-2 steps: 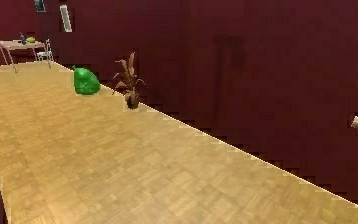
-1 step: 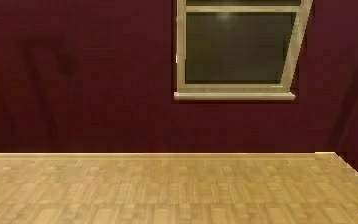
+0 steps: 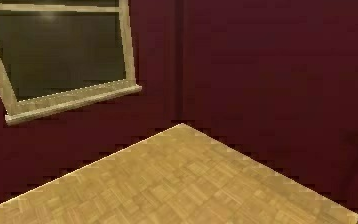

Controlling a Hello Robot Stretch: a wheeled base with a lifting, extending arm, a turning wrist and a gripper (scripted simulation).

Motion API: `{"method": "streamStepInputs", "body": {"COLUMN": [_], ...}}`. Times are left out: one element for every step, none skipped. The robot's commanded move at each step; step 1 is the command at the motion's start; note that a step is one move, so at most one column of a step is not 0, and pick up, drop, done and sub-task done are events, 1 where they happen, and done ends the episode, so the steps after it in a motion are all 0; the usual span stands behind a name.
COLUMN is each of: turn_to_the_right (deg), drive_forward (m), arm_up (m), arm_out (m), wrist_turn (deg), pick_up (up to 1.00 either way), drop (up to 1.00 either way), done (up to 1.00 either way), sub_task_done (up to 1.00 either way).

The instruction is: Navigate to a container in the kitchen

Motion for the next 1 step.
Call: {"method": "streamStepInputs", "body": {"turn_to_the_right": [0.0], "drive_forward": [0.30], "arm_up": [0.00], "arm_out": [0.00], "wrist_turn": [0.0], "pick_up": [0.00], "drop": [0.00], "done": [0.00], "sub_task_done": [0.00]}}
